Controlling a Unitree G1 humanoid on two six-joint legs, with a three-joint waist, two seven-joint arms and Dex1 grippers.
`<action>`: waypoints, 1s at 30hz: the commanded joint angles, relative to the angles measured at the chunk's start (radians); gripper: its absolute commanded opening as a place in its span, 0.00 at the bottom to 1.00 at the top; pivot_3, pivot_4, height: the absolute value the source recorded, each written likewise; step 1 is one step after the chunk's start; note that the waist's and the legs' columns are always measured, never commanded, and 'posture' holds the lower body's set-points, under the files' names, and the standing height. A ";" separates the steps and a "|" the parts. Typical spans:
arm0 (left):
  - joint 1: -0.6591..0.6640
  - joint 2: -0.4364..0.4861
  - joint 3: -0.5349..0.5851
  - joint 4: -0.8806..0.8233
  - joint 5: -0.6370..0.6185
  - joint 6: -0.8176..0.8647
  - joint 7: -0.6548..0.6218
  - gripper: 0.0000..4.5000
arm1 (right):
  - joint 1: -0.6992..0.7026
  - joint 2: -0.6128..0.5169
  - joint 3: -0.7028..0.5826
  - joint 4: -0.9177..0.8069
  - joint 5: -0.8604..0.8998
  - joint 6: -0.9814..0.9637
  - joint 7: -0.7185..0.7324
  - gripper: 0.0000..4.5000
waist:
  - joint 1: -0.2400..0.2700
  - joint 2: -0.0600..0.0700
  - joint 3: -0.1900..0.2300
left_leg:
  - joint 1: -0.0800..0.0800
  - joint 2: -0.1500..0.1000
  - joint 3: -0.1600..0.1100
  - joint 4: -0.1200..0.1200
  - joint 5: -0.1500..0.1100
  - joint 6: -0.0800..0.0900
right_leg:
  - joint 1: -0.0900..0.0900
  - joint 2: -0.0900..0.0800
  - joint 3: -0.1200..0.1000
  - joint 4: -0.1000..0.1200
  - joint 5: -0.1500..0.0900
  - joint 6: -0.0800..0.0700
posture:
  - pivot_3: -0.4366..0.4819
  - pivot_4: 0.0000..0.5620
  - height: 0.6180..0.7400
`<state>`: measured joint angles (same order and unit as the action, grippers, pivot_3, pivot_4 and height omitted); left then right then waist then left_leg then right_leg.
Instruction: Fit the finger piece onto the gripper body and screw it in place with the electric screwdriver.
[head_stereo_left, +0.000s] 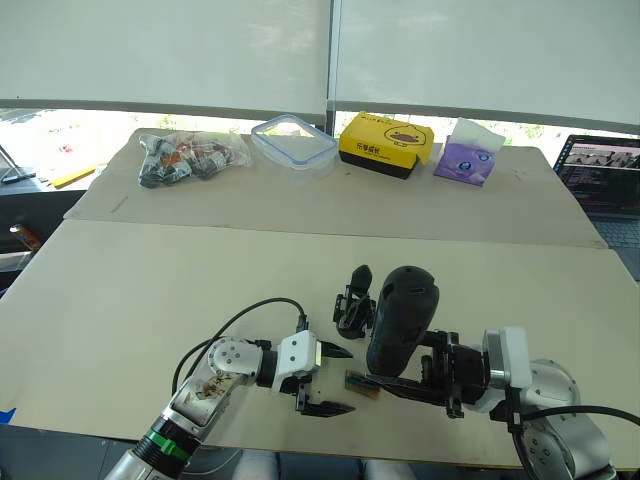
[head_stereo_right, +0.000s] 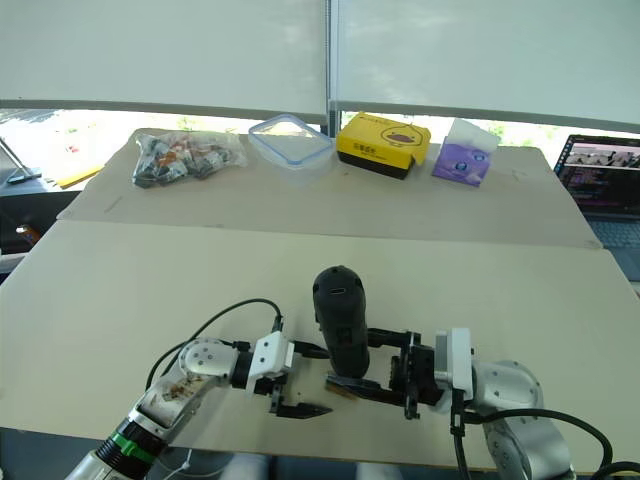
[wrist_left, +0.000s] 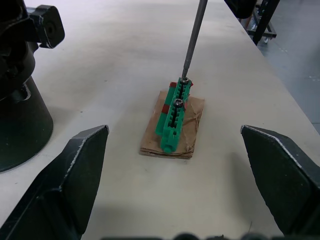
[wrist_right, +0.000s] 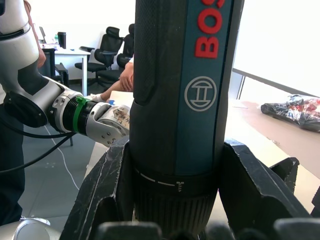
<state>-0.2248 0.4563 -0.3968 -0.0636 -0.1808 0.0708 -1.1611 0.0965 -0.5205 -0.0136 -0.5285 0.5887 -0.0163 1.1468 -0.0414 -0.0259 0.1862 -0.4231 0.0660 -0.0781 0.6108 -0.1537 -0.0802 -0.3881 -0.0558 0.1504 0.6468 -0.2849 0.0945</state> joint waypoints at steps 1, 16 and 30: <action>0.020 -0.001 -0.030 0.015 0.009 0.016 -0.005 1.00 | -0.001 -0.002 -0.013 -0.022 0.015 -0.038 0.000 0.43 | 0.000 0.000 0.000 | 0.000 0.000 0.000 0.000 0.000 0.000 | 0.000 0.000 0.000 0.000 0.000 0.000 | 0.48 0.27 1.00; 0.023 0.000 -0.032 0.009 0.008 0.021 -0.004 1.00 | 0.003 -0.019 -0.023 -0.025 0.023 -0.036 0.001 0.43 | 0.000 0.000 0.000 | 0.000 0.000 0.000 0.000 0.000 0.000 | 0.000 0.000 0.000 0.000 0.000 0.000 | 0.48 0.27 1.00; 0.025 0.002 -0.035 -0.006 0.006 0.035 -0.001 1.00 | 0.006 -0.022 -0.018 -0.036 0.030 -0.032 -0.003 0.43 | -0.001 0.001 -0.001 | 0.000 0.000 0.000 0.000 0.000 0.000 | 0.000 0.000 0.000 0.000 0.000 0.000 | 0.48 0.27 1.00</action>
<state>-0.2214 0.4564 -0.4050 -0.0702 -0.1810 0.0903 -1.1587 0.1040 -0.5431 -0.0164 -0.5204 0.5906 -0.0177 1.1474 -0.0425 -0.0254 0.1856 -0.4228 0.0660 -0.0780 0.6107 -0.1537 -0.0802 -0.3880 -0.0557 0.1505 0.6468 -0.2849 0.0945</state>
